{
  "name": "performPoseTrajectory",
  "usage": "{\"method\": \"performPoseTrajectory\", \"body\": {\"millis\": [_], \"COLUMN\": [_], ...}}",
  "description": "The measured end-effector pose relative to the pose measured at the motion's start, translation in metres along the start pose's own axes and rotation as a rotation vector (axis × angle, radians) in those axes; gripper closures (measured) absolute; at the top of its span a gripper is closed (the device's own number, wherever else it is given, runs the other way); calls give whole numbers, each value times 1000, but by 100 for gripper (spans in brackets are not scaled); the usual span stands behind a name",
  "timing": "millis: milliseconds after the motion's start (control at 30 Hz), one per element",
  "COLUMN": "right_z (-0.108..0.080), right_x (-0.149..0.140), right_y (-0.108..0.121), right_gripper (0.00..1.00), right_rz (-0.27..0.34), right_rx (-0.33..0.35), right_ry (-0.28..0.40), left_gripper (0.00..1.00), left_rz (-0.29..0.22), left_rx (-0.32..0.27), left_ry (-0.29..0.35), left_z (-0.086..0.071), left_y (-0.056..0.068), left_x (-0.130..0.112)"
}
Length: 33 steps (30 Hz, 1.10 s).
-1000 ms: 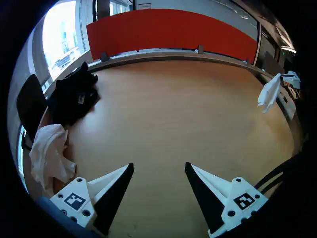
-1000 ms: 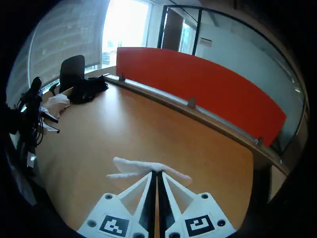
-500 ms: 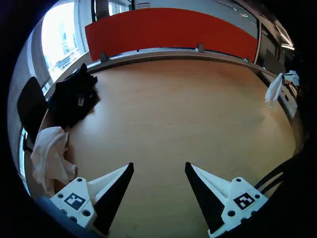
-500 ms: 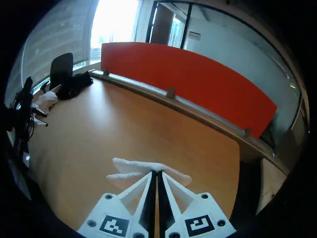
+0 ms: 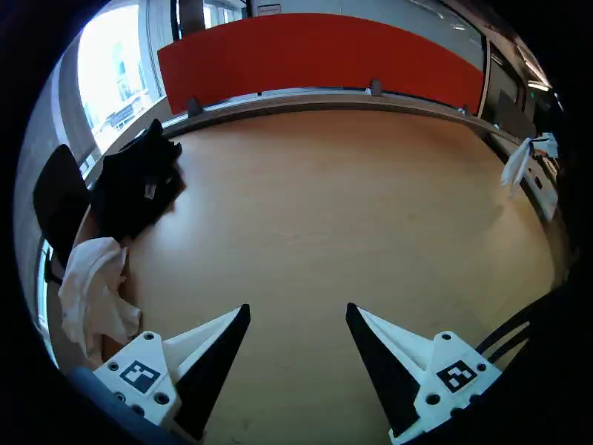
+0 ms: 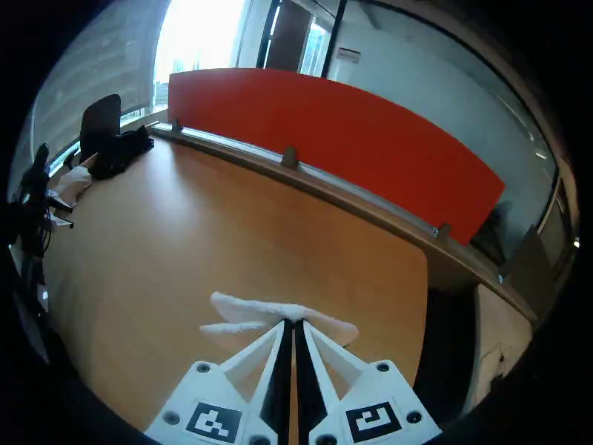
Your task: Fold towel
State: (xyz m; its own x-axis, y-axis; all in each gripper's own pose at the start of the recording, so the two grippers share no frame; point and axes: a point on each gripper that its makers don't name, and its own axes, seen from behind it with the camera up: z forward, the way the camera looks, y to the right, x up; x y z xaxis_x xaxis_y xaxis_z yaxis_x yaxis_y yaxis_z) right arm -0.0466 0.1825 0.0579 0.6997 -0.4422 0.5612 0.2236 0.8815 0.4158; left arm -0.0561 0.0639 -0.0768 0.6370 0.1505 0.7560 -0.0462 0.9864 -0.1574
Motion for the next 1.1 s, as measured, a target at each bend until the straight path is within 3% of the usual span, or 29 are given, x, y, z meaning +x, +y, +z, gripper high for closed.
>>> {"method": "performPoseTrajectory", "body": {"millis": [300, 567, 767, 1100], "right_z": [9, 13, 9, -5], "right_x": [-4, -17, -45, -118], "right_y": [20, 22, 22, 32], "right_gripper": [96, 96, 96, 96], "right_rz": [-1, 9, 25, 54], "right_rx": [-13, -13, -12, -36], "right_ry": [-18, -38, -74, -191], "left_gripper": [4, 4, 4, 4], "left_rz": [-3, -4, 0, 9], "left_rx": [12, 16, 16, 9], "left_ry": [-2, 0, 4, 3], "left_z": [-1, -1, -2, -2], "left_y": [0, 0, 1, 7], "left_x": [1, 3, 5, 6]}}
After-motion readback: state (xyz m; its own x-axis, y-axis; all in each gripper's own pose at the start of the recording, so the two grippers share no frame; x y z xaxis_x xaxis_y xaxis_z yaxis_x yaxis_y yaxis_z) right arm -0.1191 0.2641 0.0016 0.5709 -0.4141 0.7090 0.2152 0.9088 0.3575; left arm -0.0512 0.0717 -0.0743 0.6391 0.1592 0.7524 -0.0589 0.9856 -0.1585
